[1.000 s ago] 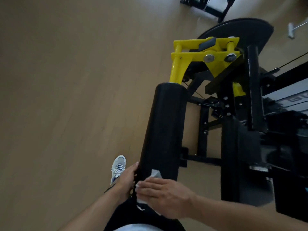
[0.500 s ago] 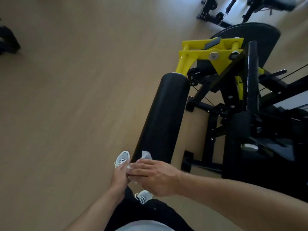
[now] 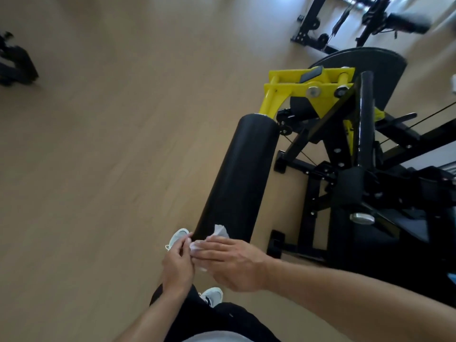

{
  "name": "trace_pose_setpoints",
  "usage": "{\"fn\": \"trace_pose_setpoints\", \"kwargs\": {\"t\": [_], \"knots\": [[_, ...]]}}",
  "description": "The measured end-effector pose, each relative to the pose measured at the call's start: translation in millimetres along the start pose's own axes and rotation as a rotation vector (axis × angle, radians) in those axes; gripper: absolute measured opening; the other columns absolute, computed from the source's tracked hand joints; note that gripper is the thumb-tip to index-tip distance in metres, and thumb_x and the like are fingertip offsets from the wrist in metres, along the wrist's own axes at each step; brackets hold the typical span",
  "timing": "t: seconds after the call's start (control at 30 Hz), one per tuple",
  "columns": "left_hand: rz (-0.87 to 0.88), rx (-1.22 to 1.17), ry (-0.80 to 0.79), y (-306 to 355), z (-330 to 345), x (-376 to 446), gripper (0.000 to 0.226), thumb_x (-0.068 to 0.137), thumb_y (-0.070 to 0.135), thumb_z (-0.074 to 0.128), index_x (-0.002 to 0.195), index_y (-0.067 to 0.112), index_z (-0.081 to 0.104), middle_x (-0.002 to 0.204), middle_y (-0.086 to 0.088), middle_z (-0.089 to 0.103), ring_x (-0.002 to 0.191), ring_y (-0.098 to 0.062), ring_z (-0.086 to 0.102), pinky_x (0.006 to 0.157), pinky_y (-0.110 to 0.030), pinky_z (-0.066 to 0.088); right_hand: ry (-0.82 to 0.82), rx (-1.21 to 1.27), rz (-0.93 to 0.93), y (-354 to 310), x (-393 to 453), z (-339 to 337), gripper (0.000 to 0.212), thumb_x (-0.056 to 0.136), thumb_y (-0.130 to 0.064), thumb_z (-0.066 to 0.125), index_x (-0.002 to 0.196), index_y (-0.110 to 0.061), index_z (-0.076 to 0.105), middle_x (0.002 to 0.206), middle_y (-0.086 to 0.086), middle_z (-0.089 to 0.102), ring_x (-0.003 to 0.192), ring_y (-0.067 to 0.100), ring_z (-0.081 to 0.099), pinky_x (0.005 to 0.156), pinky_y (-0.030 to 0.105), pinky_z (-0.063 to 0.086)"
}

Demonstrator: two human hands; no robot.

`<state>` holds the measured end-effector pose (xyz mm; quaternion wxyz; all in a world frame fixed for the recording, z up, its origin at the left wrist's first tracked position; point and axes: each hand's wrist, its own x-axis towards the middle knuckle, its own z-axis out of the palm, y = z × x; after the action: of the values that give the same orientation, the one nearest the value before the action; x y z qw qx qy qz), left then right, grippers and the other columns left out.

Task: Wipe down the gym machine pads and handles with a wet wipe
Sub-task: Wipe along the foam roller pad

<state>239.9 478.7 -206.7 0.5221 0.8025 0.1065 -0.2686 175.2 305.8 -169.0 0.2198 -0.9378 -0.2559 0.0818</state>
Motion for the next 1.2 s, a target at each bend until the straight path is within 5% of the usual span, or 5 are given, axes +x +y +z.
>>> {"fn": "trace_pose_setpoints", "kwargs": {"t": [0.37, 0.6, 0.87, 1.03, 1.2], "knots": [[-0.24, -0.057, -0.332, 15.0, -4.5, 28.3, 0.037, 0.101, 0.05, 0.052, 0.117, 0.026, 0.075, 0.111, 0.011, 0.076, 0.11, -0.008, 0.067, 0.102, -0.034, 0.052, 0.062, -0.121, 0.466, 146.3, 52.9, -80.9, 0.054, 0.11, -0.038, 0.02, 0.149, -0.018, 0.052, 0.159, -0.001, 0.045, 0.156, 0.011, 0.02, 0.129, 0.038, 0.013], [-0.249, -0.058, -0.556, 30.7, -21.7, 62.5, 0.044, 0.084, 0.034, 0.077, 0.126, 0.028, 0.068, 0.114, 0.015, 0.075, 0.112, 0.0, 0.067, 0.08, -0.009, 0.051, 0.148, -0.133, 0.747, 214.9, 79.2, -117.0, 0.052, 0.112, -0.035, 0.021, 0.156, -0.017, 0.04, 0.168, -0.005, 0.025, 0.158, 0.009, -0.001, 0.127, 0.029, -0.007], [-0.123, 0.164, -0.754, 68.2, -20.3, 118.1, 0.111, 0.038, 0.079, 0.086, 0.137, 0.049, 0.047, 0.143, 0.019, 0.055, 0.129, -0.002, 0.054, 0.112, -0.034, 0.046, 0.135, -0.207, 0.91, 273.6, 103.3, -135.5, 0.049, 0.113, -0.03, 0.023, 0.16, -0.017, 0.028, 0.171, -0.003, 0.016, 0.158, 0.021, -0.01, 0.12, 0.026, -0.019], [-0.221, 0.061, -0.963, 81.3, 2.0, 114.5, 0.114, 0.068, 0.038, 0.094, 0.157, 0.043, 0.022, 0.141, 0.024, 0.054, 0.122, 0.006, 0.058, 0.093, -0.016, 0.051, 0.108, -0.207, 0.825, 246.0, 98.2, -134.2, 0.049, 0.113, -0.029, 0.024, 0.157, -0.012, 0.037, 0.168, 0.0, 0.024, 0.158, 0.023, -0.006, 0.127, 0.036, -0.01], [-0.181, 0.081, -0.768, 84.0, 17.0, 82.8, 0.115, 0.07, 0.027, 0.093, 0.153, 0.044, 0.017, 0.15, 0.013, 0.045, 0.123, 0.005, 0.053, 0.08, -0.001, 0.045, 0.063, -0.131, 0.735, 177.9, 62.9, -116.3, 0.047, 0.114, -0.031, 0.023, 0.158, -0.018, 0.033, 0.168, -0.003, 0.021, 0.157, 0.011, -0.011, 0.129, 0.037, -0.002]]}}
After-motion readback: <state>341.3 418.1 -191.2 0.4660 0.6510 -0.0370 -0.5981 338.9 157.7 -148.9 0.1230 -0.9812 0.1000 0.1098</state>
